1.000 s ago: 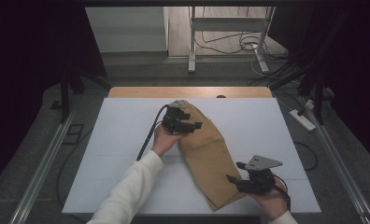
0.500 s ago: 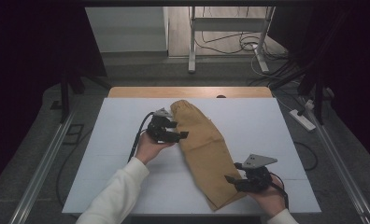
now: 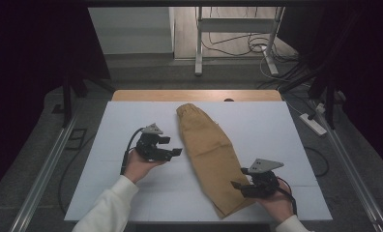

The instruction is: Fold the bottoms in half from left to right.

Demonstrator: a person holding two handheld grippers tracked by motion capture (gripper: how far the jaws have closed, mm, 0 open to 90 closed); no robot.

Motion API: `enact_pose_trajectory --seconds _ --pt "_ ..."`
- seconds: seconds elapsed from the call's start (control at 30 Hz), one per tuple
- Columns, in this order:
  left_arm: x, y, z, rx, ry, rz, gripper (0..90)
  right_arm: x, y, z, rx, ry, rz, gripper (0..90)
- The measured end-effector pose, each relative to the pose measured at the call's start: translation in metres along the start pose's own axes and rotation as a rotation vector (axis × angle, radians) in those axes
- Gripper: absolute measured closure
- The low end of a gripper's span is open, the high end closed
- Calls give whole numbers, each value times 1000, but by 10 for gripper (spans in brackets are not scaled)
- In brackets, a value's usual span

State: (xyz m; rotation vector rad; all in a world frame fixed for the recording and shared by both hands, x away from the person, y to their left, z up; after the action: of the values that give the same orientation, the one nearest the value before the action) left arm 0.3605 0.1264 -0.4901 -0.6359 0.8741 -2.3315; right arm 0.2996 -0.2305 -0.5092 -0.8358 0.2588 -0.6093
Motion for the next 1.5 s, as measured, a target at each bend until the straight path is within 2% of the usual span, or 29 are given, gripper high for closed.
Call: enact_pose_trajectory --seconds 0.13,0.27,0.5,0.67,0.93,1.27,1.5 --pt "2 -4 -12 0 -3 -7 240 -1 0 2 5 -2 2 373" --pt "2 -7 -21 -4 -8 6 240 -4 1 3 4 -11 8 372" --pt "-1 -10 -29 1 -26 12 236 -16 11 10 -2 -49 40 370" --pt "-2 -7 -30 -12 -26 11 235 -28 20 19 0 -69 76 365" --pt "-2 -7 -30 -7 -28 15 233 -47 38 36 -22 -132 92 353" --pt "-4 -8 -30 -2 -31 17 231 -47 52 47 -28 -134 87 340" --pt "-4 -7 -30 -2 -30 18 229 -52 63 51 -66 -152 85 321"
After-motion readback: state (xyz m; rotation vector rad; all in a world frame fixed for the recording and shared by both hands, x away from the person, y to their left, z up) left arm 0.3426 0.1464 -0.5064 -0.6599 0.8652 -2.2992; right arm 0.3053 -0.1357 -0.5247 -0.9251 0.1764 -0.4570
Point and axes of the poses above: each handheld gripper's, and its own axes: y roughly forward along the jaws, z roughly out of its top, x roughly to its right, the point moved 2 cm from there along y, roughly forward along the jaws, and after that the axes turned 7 degrees about -x, right-handed, at the moved point
